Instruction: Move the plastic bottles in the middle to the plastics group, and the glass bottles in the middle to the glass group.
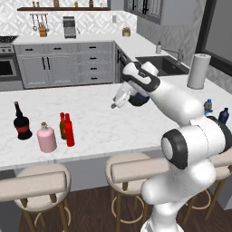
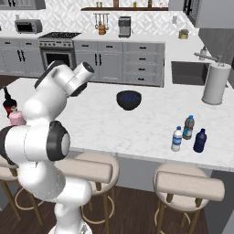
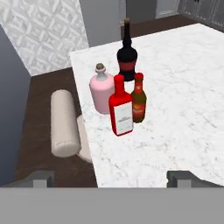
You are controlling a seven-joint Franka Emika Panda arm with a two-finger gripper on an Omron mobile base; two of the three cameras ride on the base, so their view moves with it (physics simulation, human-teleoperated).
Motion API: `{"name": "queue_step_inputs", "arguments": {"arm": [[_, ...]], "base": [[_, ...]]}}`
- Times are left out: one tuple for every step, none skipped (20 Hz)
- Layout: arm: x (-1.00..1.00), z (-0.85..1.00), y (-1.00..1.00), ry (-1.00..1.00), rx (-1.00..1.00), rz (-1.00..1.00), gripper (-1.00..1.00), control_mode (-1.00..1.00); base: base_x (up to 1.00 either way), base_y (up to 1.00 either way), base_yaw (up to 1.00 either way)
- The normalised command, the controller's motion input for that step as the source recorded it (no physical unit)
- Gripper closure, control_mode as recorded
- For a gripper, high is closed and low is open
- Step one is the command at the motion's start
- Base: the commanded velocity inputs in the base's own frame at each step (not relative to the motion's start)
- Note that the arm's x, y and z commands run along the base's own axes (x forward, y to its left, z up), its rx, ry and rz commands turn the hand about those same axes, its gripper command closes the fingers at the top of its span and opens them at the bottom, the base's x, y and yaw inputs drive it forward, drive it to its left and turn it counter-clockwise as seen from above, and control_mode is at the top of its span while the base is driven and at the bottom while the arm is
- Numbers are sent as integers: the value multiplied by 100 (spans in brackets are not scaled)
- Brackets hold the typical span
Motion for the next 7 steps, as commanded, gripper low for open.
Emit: {"name": "queue_step_inputs", "arguments": {"arm": [[-9, 8, -78, 16, -7, -55, -100, -100], [0, 7, -61, 16, -9, -62, -100, -100], [0, 4, -62, 15, -9, -63, -100, -100], [-5, 3, -56, 15, -9, -67, -100, -100], [-4, 6, -47, 16, -11, -68, -100, -100], [-6, 3, -48, 15, -11, -68, -100, -100], [-4, 3, -49, 15, -11, -67, -100, -100]], "base": [[0, 0, 0], [0, 0, 0], [0, 0, 0], [0, 0, 0], [0, 0, 0], [0, 0, 0], [0, 0, 0]]}}
